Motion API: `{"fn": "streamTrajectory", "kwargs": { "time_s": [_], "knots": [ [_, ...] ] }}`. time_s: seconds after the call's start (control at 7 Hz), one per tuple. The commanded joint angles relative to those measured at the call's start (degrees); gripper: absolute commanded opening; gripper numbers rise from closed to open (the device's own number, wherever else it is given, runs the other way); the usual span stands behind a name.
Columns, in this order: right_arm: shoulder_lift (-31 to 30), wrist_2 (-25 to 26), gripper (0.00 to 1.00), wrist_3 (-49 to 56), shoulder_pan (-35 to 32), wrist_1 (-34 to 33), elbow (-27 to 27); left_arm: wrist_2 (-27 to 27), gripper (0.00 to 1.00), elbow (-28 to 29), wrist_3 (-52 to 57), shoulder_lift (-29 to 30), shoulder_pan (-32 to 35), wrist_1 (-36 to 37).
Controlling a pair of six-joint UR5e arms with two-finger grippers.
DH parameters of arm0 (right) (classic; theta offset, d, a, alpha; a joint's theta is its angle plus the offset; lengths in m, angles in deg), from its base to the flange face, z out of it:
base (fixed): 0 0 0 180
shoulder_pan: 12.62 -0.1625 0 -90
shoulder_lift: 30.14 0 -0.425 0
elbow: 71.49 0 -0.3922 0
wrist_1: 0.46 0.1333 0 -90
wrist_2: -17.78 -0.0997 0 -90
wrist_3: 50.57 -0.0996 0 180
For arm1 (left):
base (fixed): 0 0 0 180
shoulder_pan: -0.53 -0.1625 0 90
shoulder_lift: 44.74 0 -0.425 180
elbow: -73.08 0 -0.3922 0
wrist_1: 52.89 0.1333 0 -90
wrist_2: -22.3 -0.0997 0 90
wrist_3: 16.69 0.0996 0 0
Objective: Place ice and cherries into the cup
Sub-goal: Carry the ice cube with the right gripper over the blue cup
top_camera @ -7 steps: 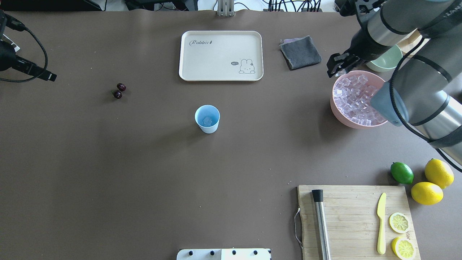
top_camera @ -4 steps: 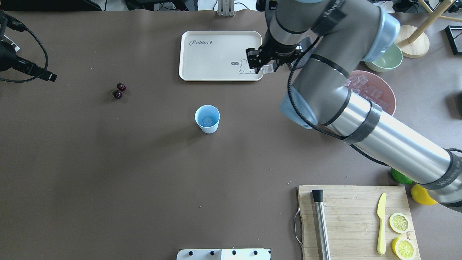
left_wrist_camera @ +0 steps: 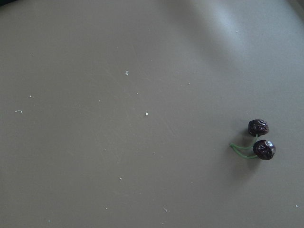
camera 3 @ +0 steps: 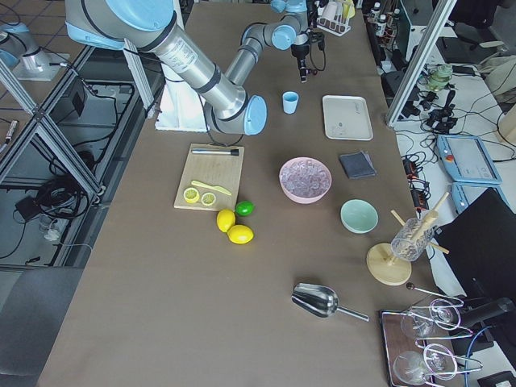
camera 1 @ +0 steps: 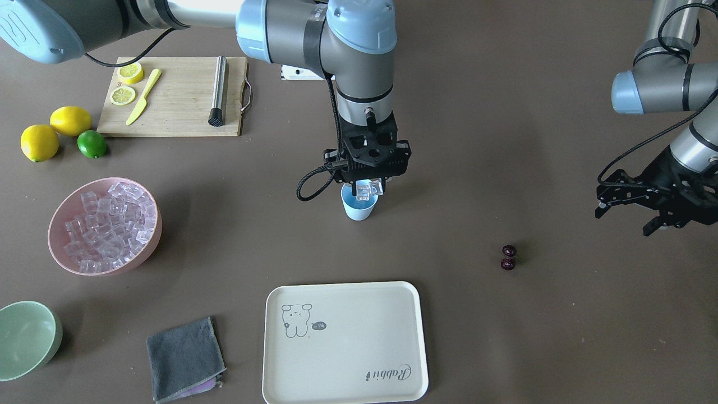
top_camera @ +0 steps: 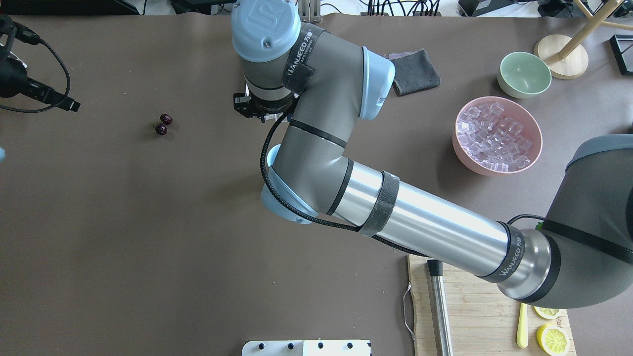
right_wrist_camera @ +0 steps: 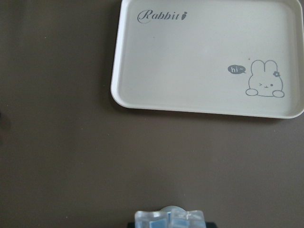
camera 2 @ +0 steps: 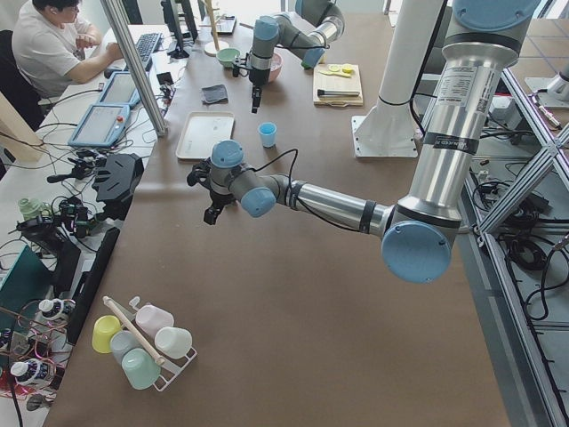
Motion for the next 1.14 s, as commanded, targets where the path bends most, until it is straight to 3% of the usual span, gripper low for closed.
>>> {"fn": "streamTrajectory", "kwargs": {
  "time_s": [0.0, 1.0],
  "knots": [
    [-2.24, 1.35, 0.00, -0.25, 1.84, 2.69, -0.58, -0.19, 0.97, 0.01, -0.10, 0.65, -0.99, 0.12],
    [-5.41, 3.73, 0.01, -0.69, 4.13, 4.81, -0.05, -0.28, 0.98, 0.28, 0.16, 1.27, -0.90, 0.29]
  ]
}}
